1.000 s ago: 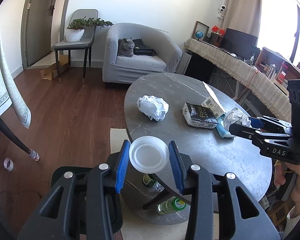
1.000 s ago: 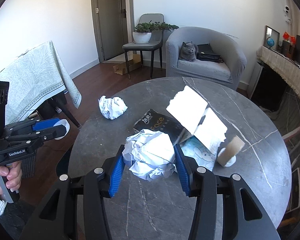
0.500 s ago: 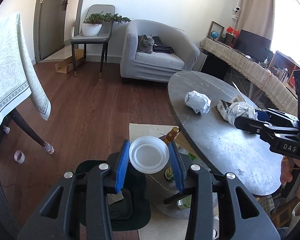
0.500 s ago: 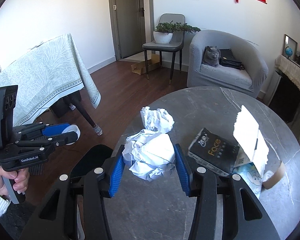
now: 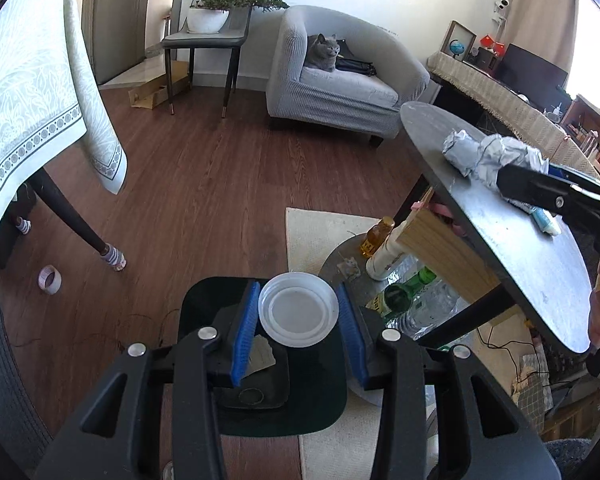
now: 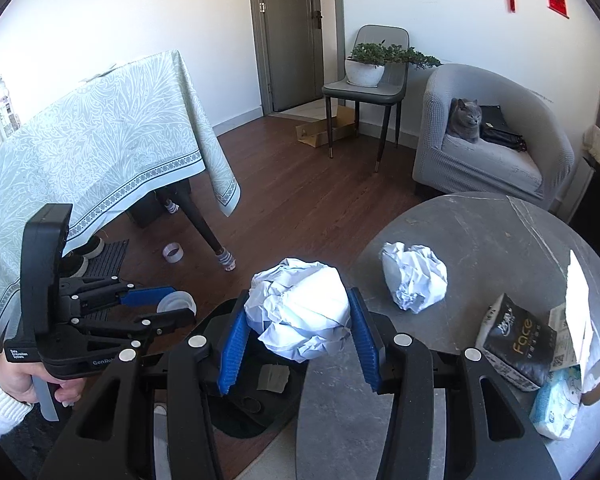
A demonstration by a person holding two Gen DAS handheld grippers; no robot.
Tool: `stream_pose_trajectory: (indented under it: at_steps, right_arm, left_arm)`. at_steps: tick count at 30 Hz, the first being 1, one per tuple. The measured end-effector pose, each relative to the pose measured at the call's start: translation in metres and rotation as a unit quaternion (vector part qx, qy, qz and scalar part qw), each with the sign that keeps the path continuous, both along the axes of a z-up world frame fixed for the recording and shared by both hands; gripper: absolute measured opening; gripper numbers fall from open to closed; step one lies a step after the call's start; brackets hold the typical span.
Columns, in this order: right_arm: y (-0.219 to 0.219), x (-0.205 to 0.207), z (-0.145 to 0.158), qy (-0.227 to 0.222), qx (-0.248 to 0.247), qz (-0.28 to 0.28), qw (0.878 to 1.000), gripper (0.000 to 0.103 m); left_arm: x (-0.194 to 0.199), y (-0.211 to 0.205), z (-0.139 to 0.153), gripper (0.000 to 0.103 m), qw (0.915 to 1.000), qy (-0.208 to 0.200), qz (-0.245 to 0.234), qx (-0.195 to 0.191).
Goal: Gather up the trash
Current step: 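Carry lid and paper ball to the bin while the left tool opens, dropping the lid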
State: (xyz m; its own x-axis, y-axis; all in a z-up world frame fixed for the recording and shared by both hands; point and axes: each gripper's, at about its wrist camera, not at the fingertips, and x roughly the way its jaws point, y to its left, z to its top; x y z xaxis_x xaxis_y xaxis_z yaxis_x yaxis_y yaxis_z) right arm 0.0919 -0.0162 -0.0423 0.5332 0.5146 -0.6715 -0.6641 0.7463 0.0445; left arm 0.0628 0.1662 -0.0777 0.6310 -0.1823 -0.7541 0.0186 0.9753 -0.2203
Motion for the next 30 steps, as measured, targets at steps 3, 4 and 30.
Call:
stream_pose_trajectory:
  at_steps: [3,4,30]
  right_arm:
    - [0.013,0.000,-0.003,0.004,-0.003,0.008,1.000,0.048]
    - [0.018,0.000,-0.004,0.006,-0.005,0.011,1.000,0.048]
    - [0.113,0.008,-0.073,0.076,-0.082,0.058,0.992,0.048]
  left_arm:
    - [-0.001,0.005,-0.012,0.042,0.9998,0.018,-0.004,0.005]
    - [-0.002,0.006,-0.015,0.042,0.9997,0.022,-0.006,0.006]
    - [-0.024,0.073,-0.011,0.041,0.9993,0.016,0.032,-0.009]
